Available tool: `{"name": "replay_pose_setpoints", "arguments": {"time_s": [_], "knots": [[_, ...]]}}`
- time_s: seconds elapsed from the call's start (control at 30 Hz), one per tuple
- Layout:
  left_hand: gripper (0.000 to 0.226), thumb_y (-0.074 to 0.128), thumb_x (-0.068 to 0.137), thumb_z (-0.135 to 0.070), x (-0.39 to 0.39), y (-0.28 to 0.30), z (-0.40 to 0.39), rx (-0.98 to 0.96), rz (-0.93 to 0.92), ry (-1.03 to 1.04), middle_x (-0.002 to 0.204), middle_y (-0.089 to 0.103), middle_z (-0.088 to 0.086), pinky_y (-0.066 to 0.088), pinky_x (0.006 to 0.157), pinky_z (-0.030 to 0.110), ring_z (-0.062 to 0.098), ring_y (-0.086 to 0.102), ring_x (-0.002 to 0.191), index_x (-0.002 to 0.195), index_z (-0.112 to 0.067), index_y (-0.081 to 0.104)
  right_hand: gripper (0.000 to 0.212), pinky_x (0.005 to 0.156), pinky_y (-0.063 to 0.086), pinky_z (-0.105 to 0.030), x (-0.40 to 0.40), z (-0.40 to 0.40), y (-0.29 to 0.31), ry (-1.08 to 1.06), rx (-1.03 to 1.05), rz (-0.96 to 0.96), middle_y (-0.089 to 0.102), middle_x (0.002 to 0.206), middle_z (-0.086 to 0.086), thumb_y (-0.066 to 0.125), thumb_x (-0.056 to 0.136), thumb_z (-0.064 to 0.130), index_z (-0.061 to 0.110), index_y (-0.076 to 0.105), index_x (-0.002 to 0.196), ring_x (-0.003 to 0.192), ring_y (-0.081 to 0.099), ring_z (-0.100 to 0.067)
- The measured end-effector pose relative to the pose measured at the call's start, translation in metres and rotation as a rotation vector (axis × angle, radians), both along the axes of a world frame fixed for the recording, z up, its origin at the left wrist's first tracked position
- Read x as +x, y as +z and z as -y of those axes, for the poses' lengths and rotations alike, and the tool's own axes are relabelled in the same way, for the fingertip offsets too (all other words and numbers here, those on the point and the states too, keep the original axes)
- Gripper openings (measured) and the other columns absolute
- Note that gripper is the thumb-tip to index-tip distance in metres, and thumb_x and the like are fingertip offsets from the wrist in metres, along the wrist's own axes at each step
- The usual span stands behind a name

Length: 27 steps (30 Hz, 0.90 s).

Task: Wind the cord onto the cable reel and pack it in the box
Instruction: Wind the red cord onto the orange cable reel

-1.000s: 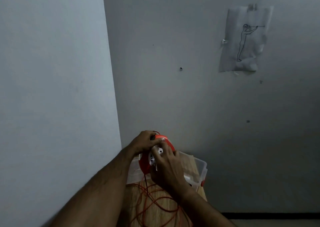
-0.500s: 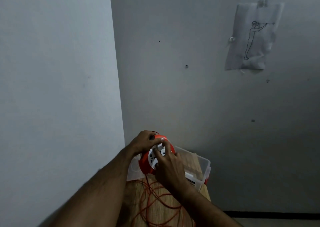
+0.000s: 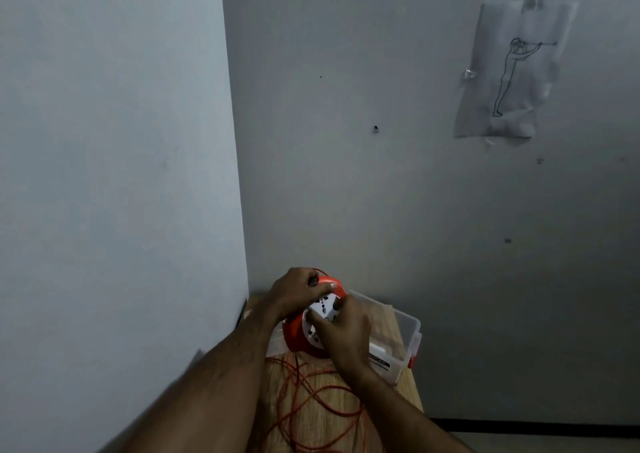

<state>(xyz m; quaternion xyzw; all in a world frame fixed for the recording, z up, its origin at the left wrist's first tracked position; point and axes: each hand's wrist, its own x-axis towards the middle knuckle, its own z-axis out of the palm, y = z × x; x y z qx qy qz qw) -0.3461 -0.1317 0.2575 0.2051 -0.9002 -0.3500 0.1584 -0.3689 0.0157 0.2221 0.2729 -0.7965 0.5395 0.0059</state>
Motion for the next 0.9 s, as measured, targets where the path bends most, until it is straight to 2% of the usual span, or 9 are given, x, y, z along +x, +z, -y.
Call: {"name": "replay_pose_setpoints", "arguments": {"time_s": [0.13,0.27,0.33,0.4,0.47,0.53,0.7,0.8,0.9], "knots": [[0.036,0.066,0.091,-0.056,-0.005,-0.002,-0.003,-0.034,-0.006,-0.001,0.092,0.072,-0.004,0.06,0.084,0.038,0.014,0.069,0.084,0.1,-0.021,0.07,0.048,0.064,0.06,-0.031,-0.004,0.019,-0.01,-0.205,-0.143,0.509,0.07,0.096,-0.006,0.08,0.08,0.048,0.011,0.06,0.102,0.085,0.071,-0.021],[0.037,0.067,0.091,-0.056,-0.006,-0.007,-0.002,-0.061,0.018,-0.011,0.093,0.067,-0.007,0.059,0.085,0.036,0.014,0.069,0.086,0.106,-0.022,0.07,0.042,0.085,0.06,-0.054,0.0,0.019,0.004,-0.208,-0.414,1.007,0.063,0.108,-0.011,0.081,0.085,0.029,0.014,0.051,0.108,0.103,0.066,-0.034],[0.034,0.067,0.091,-0.056,-0.004,-0.009,0.003,-0.03,0.012,-0.02,0.091,0.07,-0.006,0.061,0.083,0.036,0.013,0.07,0.083,0.101,-0.024,0.07,0.027,0.079,0.062,-0.038,0.003,0.014,0.004,-0.189,-0.292,0.748,0.067,0.099,-0.008,0.076,0.089,0.024,0.012,0.055,0.099,0.092,0.069,-0.025],[0.033,0.068,0.092,-0.053,-0.003,-0.01,0.008,-0.002,-0.014,-0.016,0.09,0.072,-0.004,0.061,0.083,0.037,0.013,0.069,0.083,0.099,-0.021,0.073,0.013,0.067,0.051,-0.013,0.003,0.005,-0.002,-0.136,-0.118,0.116,0.067,0.086,0.001,0.072,0.091,0.016,0.017,0.059,0.091,0.078,0.068,-0.013],[0.034,0.069,0.093,-0.051,-0.003,-0.01,0.012,0.015,-0.032,-0.02,0.091,0.073,-0.001,0.06,0.085,0.037,0.016,0.069,0.085,0.101,-0.018,0.075,0.01,0.077,0.051,-0.015,-0.005,-0.004,-0.01,0.05,-0.012,-0.372,0.066,0.098,0.003,0.065,0.091,0.016,0.02,0.061,0.099,0.089,0.064,-0.009],[0.039,0.068,0.093,-0.051,-0.003,-0.008,0.015,0.009,-0.009,-0.035,0.098,0.074,0.002,0.06,0.087,0.036,0.018,0.069,0.09,0.109,-0.016,0.075,0.028,0.095,0.054,-0.037,-0.015,-0.011,-0.022,0.236,0.189,-0.709,0.061,0.124,-0.004,0.059,0.087,0.028,0.022,0.06,0.114,0.115,0.059,-0.02],[0.042,0.067,0.093,-0.053,-0.007,-0.009,0.02,0.006,0.032,-0.077,0.104,0.074,0.0,0.058,0.088,0.034,0.019,0.069,0.096,0.116,-0.018,0.074,0.072,0.1,0.051,-0.053,-0.029,-0.024,-0.018,0.39,0.542,-1.007,0.04,0.146,-0.01,0.078,0.073,0.018,0.024,0.048,0.138,0.137,0.039,-0.03],[0.022,0.068,0.095,-0.046,-0.006,-0.006,0.02,0.001,0.042,-0.102,0.076,0.065,-0.009,0.05,0.071,0.025,0.014,0.064,0.077,0.086,-0.026,0.071,0.062,0.106,0.044,-0.052,-0.04,-0.033,-0.005,0.433,0.599,-1.262,0.042,0.148,-0.013,0.069,0.082,0.029,0.027,0.047,0.14,0.137,0.04,-0.031],[0.022,0.07,0.095,-0.043,-0.006,-0.004,0.018,0.002,0.035,-0.117,0.068,0.059,-0.014,0.044,0.065,0.022,0.006,0.058,0.066,0.078,-0.029,0.067,0.055,0.103,0.048,-0.05,-0.043,-0.043,0.011,0.503,0.645,-1.488,0.048,0.142,-0.01,0.059,0.086,0.043,0.036,0.048,0.139,0.132,0.043,-0.03]]}}
